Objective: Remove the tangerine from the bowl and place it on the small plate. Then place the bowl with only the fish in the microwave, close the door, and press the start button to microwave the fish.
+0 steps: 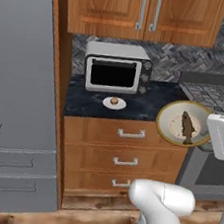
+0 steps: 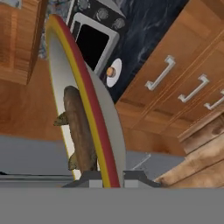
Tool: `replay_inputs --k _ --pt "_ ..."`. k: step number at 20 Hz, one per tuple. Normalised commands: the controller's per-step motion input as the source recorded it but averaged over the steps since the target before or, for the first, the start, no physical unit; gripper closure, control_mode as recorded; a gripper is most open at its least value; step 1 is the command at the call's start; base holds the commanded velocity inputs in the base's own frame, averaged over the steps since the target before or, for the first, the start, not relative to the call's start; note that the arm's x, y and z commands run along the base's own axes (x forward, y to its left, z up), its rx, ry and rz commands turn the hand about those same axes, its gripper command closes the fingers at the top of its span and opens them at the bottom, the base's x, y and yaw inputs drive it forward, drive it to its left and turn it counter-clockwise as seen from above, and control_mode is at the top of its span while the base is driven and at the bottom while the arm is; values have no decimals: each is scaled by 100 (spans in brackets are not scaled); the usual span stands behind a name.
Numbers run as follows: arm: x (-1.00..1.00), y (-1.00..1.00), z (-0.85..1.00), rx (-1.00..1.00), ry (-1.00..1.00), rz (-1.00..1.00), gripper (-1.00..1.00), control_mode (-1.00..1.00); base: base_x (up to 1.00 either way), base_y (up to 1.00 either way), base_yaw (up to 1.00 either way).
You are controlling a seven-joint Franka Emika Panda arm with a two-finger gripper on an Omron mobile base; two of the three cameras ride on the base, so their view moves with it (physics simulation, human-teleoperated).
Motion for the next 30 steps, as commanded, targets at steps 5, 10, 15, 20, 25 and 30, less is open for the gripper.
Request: replay_inputs --k 5,10,15,20,25,30 --pt "0 0 0 0 0 0 100 100 -62 69 15" --pt "0 0 0 0 0 0 100 100 -3 100 0" --pt "0 0 0 0 0 0 100 100 0 100 0" --pt "0 0 0 0 0 0 100 100 -35 100 0" --pt "0 0 0 0 0 0 100 100 -27 100 2" --pt "0 0 0 0 0 0 100 100 0 100 0"
